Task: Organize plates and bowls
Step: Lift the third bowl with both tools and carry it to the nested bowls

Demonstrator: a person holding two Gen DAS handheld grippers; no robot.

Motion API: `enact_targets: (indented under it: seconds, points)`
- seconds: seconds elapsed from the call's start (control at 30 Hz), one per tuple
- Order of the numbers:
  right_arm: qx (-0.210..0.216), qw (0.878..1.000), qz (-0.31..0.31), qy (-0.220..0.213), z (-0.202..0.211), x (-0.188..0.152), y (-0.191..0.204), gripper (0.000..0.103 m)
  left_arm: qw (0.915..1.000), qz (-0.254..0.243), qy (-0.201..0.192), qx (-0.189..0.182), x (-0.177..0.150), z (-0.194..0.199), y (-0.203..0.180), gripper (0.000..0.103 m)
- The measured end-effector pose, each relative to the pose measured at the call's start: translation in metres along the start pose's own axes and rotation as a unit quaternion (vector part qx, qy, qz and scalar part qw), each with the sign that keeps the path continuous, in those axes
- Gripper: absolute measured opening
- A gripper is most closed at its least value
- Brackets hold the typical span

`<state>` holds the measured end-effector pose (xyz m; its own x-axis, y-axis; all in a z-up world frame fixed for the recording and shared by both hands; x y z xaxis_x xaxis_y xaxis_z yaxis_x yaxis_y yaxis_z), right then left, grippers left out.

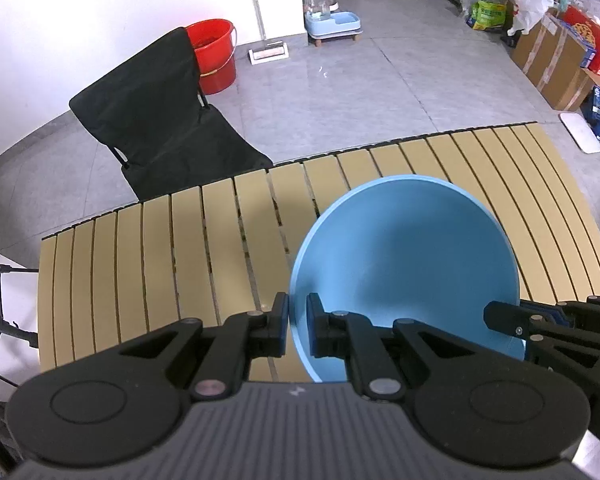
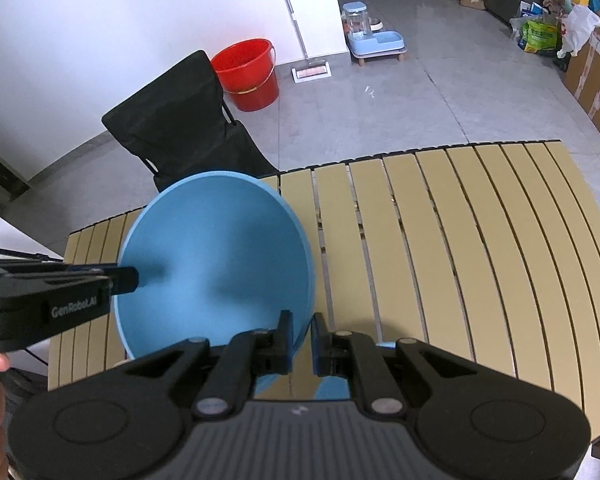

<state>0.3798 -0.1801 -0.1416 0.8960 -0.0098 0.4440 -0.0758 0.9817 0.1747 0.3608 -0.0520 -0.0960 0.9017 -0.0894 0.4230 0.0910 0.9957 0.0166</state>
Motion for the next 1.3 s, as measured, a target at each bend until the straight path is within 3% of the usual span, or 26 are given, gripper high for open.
enact_targets:
  seconds: [0.33,0.63,1.3]
  points:
    - [-0.004,1.0,-0.005,-0.002,0.038,-0.035,-0.026,0.009,0.9998,-0.015,-0.008,-0.01,-0.029,0.025,-0.04,0.01]
    - [-0.012,1.0,-0.019,0.001,0.057,-0.064,-0.059,0.008,0.9994,-0.028,0.0,-0.022,-0.048,0.026,-0.073,0.01]
    - [-0.04,0.997,-0.052,0.049,0.042,-0.105,-0.102,0.008,0.9967,-0.058,0.042,-0.039,-0.07,-0.016,-0.11,0.01]
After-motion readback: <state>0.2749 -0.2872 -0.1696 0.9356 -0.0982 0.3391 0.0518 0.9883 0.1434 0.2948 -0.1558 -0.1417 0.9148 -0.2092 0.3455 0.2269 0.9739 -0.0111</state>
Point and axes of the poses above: each gripper's, at about its wrist camera, not at the fingertips, and z roughly against the way its jaws point, y to its left, x to its top, the point moved 6 cm from there along -z, roughly the way its jaws point, and after that the axes turned 2 degrees about z, right-handed, at the moved point
